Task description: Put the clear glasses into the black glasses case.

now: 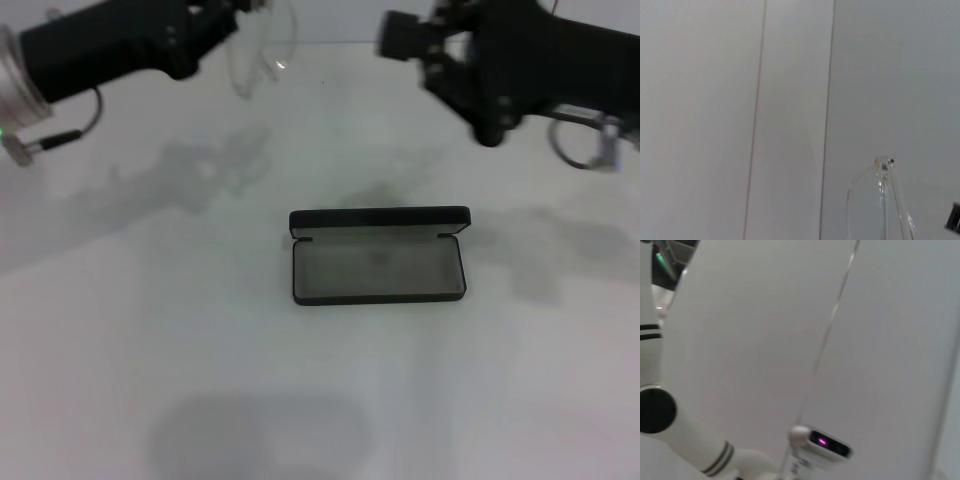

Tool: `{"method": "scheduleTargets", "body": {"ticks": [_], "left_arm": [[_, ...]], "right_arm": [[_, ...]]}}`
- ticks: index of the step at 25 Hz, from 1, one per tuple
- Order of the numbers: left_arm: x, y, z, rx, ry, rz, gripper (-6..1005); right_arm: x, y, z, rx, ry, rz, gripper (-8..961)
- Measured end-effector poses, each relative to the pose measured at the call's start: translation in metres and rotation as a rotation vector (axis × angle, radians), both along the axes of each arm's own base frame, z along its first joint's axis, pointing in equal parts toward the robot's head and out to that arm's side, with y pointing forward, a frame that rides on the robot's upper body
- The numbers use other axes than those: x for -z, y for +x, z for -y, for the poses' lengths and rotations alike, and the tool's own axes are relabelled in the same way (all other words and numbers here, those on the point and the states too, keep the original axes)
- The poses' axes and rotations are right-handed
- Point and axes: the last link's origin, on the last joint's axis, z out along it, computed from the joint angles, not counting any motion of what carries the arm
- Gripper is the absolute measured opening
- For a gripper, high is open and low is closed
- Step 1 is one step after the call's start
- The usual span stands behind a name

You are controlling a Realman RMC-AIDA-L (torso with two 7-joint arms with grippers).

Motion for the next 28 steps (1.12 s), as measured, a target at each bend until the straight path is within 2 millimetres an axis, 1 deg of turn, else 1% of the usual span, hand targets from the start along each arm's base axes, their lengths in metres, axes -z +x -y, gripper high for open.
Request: {"method": "scheduleTargets", "body": {"ticks": [1, 4, 6, 9, 12, 15, 18, 19, 22, 24, 25, 28], "left_arm": [[-0.006, -0.001, 0.001, 0.004, 0.011, 0.002, 138], [-0.018, 0.001, 0.010, 0.032, 0.042, 0.001, 139], [-0.024, 0.007, 0.017, 0.045, 0.059, -0.018, 140], [-0.031, 0.020, 0.026, 0.049, 0.048, -0.112, 141], [-0.029, 0.033, 0.029, 0.042, -0.017, -0.223, 143], [-0.023, 0.046, 0.032, 0.027, -0.088, -0.335, 144], [-0.014, 0.056, 0.034, -0.009, -0.135, -0.469, 146], [-0.010, 0.060, 0.035, -0.030, -0.149, -0.543, 146], [0.002, 0.070, 0.042, -0.054, -0.185, -0.657, 147], [0.014, 0.078, 0.055, -0.025, -0.214, -0.702, 148], [0.019, 0.080, 0.060, -0.014, -0.223, -0.720, 149], [0.042, 0.080, 0.074, -0.006, -0.194, -0.846, 150]], "right_arm": [[0.000, 0.000, 0.000, 0.000, 0.000, 0.000, 15], [-0.020, 0.027, 0.010, 0.095, 0.018, -0.023, 15], [-0.040, 0.048, 0.023, 0.163, 0.037, -0.044, 15], [-0.077, 0.077, 0.048, 0.260, 0.105, -0.079, 16], [-0.107, 0.101, 0.069, 0.346, 0.170, -0.115, 16], [-0.132, 0.124, 0.086, 0.417, 0.229, -0.175, 16], [-0.150, 0.141, 0.096, 0.471, 0.264, -0.229, 16], [-0.154, 0.146, 0.098, 0.488, 0.272, -0.241, 16], [-0.166, 0.154, 0.099, 0.525, 0.286, -0.263, 16], [-0.172, 0.159, 0.098, 0.547, 0.299, -0.283, 17], [-0.175, 0.161, 0.098, 0.555, 0.307, -0.295, 17], [-0.178, 0.165, 0.095, 0.569, 0.319, -0.326, 17]]}}
